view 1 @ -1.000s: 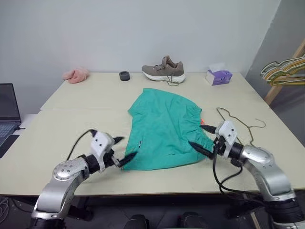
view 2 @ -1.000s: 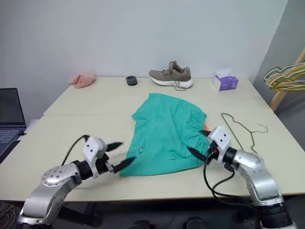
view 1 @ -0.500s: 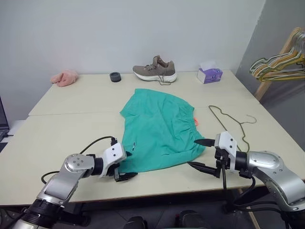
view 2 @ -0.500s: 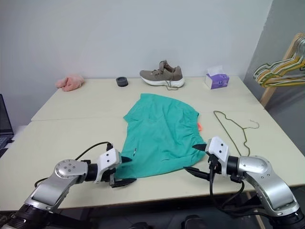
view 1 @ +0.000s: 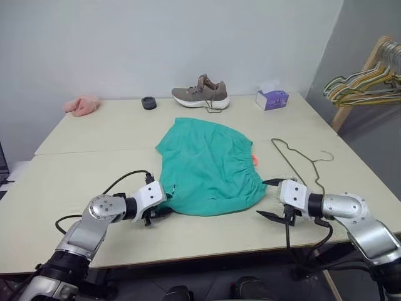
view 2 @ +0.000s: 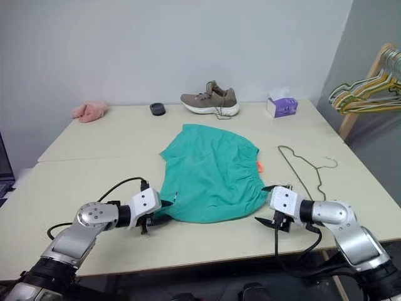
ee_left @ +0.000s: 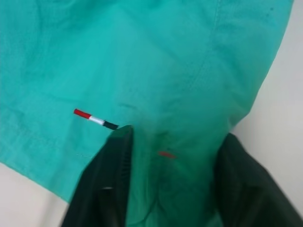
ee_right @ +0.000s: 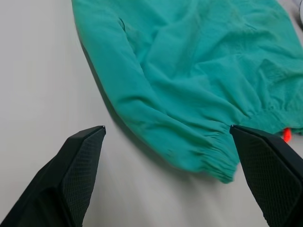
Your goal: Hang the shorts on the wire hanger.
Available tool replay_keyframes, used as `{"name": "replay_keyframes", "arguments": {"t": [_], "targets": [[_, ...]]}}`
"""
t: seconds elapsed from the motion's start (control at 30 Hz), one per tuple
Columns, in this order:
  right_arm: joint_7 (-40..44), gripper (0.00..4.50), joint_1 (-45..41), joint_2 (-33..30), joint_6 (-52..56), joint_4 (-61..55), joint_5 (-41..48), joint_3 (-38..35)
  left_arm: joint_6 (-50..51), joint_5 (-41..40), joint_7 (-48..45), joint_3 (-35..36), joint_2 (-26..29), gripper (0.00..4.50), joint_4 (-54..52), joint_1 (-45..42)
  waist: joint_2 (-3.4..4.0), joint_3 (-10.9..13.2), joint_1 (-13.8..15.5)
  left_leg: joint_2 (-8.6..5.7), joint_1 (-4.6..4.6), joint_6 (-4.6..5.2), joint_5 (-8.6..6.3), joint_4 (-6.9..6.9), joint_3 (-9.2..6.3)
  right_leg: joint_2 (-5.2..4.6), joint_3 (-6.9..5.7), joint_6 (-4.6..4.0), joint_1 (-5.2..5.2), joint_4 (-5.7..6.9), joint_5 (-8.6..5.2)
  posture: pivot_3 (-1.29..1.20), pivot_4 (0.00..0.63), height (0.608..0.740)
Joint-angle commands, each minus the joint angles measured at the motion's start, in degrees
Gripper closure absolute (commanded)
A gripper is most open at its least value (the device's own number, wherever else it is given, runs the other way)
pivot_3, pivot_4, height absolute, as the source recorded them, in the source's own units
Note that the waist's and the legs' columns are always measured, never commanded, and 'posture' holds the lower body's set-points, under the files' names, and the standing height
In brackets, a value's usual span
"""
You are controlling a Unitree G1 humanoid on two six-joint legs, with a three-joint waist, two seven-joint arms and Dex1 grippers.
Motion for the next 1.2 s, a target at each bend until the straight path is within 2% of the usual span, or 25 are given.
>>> {"name": "replay_keyframes", "arguments": {"t": [0.03, 0.1, 0.13, 0.23, 0.3, 0.37, 0.47, 0.6, 0.7, 0.87, 0.97, 1.07, 1.2], "targets": [[-0.7, 0.0, -4.6, 1.2, -6.7, 5.0, -5.4, 2.8, 0.2, -1.0, 0.2, 2.3, -0.3, 3.69, -0.5, -1.6, -0.01, 0.0, -0.3, 0.0, 0.0, 0.0, 0.0, 0.0, -0.02, 0.0, 0.01, 0.0, 0.01, 0.0, 0.0, -0.15, 0.0, 0.74], [-1.2, 0.0, -7.9, 2.2, -10.6, 10.2, -9.4, 5.6, 0.7, -1.6, 0.0, 2.8, -0.6, 4.33, -0.9, -2.2, -0.03, 0.0, -0.6, 0.0, -0.02, -0.02, -0.01, 0.0, -0.07, 0.0, 0.03, 0.0, 0.01, -0.01, 0.0, -0.15, 0.0, 0.74], [-1.2, 0.0, -9.3, 2.7, -12.6, 12.5, -11.0, 6.8, 1.0, -1.9, -0.2, 3.0, -0.7, 4.49, -1.2, -2.4, -0.04, 0.0, -0.6, 0.0, -0.01, -0.02, -0.02, 0.0, -0.07, 0.0, 0.05, 0.0, 0.0, -0.01, 0.0, -0.15, 0.0, 0.74], [-2.4, 0.0, -13.4, 5.2, -16.2, 19.4, -14.4, 9.4, 1.8, -3.2, -0.6, 3.8, -1.0, 4.49, -1.8, -3.2, -0.04, 0.0, -0.7, -0.01, -0.01, -0.03, -0.02, 0.0, -0.1, 0.0, 0.05, 0.0, 0.01, -0.01, 0.0, -0.15, 0.0, 0.74], [-3.0, 0.4, -15.9, 6.7, -18.8, 23.3, -15.9, 10.4, 2.1, -3.5, -1.0, 4.0, -0.9, 4.5, -2.3, -3.3, -0.04, 0.0, -0.7, -0.02, -0.01, -0.02, -0.02, 0.0, -0.12, 0.0, 0.05, 0.0, 0.01, 0.0, 0.0, -0.14, 0.0, 0.74], [-2.5, 0.95, -18.1, 8.0, -20.2, 25.8, -15.6, 10.5, 2.2, -3.7, -1.9, 4.1, -0.3, 4.5, -2.9, -2.8, -0.04, 0.0, -0.8, -0.01, 0.0, -0.03, -0.02, 0.01, -0.15, 0.0, 0.05, 0.0, 0.03, 0.0, 0.01, -0.13, 0.0, 0.74], [0.6, 2.02, -19.3, 7.9, -21.4, 27.3, -14.0, 10.2, 2.0, -3.9, -4.0, 4.1, 1.4, 4.5, -4.3, -1.0, -0.04, 0.0, -0.8, -0.01, 0.0, -0.03, -0.02, 0.0, -0.19, -0.01, 0.05, -0.01, 0.04, 0.01, 0.01, -0.13, 0.0, 0.74], [7.8, 3.48, -18.1, 5.9, -21.8, 26.2, -10.8, 10.3, 2.2, -4.5, -6.6, 4.0, 3.3, 4.5, -5.9, 1.1, -0.02, 0.0, -0.8, -0.01, 0.0, -0.04, -0.03, -0.01, -0.2, -0.05, 0.05, -0.03, 0.04, 0.0, 0.0, -0.12, 0.0, 0.74], [9.1, 4.45, -17.5, 5.5, -21.7, 25.4, -10.3, 10.2, 2.2, -4.9, -9.1, 3.6, 4.8, 4.5, -7.4, 2.6, -0.02, 0.0, -0.7, -0.01, 0.0, -0.04, -0.03, 0.0, -0.23, -0.09, 0.04, -0.03, 0.07, 0.0, -0.01, -0.13, 0.0, 0.74], [16.1, 4.45, -16.0, 3.3, -17.6, 19.3, -6.0, 9.8, 6.1, -8.6, -17.9, 3.0, 10.2, 4.5, -14.0, 7.1, 0.07, 0.1, -0.7, 0.02, 0.05, -0.04, -0.03, 0.0, -0.23, -0.09, 0.03, -0.08, 0.08, 0.05, -0.03, -0.13, 0.0, 0.74], [21.8, 4.45, -13.4, -0.3, -12.0, 11.4, -1.3, 9.3, 8.9, -11.2, -22.6, 3.8, 14.8, 4.5, -18.9, 10.9, 0.09, 0.1, -0.7, 0.02, 0.04, -0.04, -0.04, -0.02, -0.25, -0.09, 0.03, -0.15, 0.07, 0.04, -0.08, -0.13, 0.0, 0.74], [25.3, 4.45, -11.3, -3.3, -7.4, 4.9, 1.9, 9.1, 11.7, -14.2, -25.2, 4.5, 17.9, 4.5, -23.1, 14.5, 0.19, 0.2, -0.5, 0.03, 0.03, -0.05, -0.06, -0.06, -0.29, -0.12, 0.03, -0.22, 0.07, 0.02, -0.13, -0.13, 0.0, 0.74], [27.5, 4.45, -9.4, -5.6, -3.2, -0.7, 4.3, 9.3, 12.0, -14.6, -25.4, 4.1, 19.2, 4.5, -25.7, 17.6, 0.26, 0.2, -0.5, 0.05, 0.08, -0.05, -0.07, -0.07, -0.31, -0.14, 0.0, -0.25, 0.07, 0.03, -0.15, -0.13, 0.0, 0.74]]}}
